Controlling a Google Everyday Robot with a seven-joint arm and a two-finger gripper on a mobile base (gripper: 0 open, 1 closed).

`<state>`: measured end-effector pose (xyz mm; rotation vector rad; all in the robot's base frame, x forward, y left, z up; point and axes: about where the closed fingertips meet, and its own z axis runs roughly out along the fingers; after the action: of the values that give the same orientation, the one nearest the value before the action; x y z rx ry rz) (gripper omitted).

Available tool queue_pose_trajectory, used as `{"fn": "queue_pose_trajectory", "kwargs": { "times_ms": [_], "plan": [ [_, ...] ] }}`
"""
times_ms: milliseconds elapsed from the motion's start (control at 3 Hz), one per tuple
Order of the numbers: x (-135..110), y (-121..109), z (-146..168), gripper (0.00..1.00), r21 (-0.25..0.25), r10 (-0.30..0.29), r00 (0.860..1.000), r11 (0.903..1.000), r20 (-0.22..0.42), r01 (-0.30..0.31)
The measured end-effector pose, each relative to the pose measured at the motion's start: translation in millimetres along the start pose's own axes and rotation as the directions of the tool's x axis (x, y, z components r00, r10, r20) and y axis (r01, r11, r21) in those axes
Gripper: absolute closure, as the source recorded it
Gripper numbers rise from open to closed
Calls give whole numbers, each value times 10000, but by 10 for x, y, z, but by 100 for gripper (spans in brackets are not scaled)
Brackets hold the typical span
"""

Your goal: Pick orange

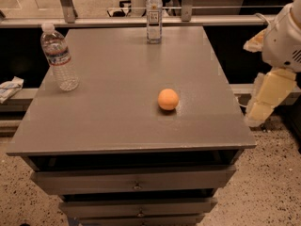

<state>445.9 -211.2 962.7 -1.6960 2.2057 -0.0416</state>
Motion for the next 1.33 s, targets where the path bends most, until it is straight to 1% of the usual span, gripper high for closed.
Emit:
{"fn": "queue_pose_trajectory", "kwargs": {
  "times_ms": [333,667,1000,1333],
  "plan": [
    [-103,-103,430,0,-314,312,9916,9991,1254,-275],
    [-259,-238,786,0,-573,610,9668,9972,2480,-483],
    [-512,-395,1105,0,-899,1162,9173,9920,3809,-883],
    [-666,-444,1247,0,-1086,1405,8853,9888,4432,-1026]
  ]
}}
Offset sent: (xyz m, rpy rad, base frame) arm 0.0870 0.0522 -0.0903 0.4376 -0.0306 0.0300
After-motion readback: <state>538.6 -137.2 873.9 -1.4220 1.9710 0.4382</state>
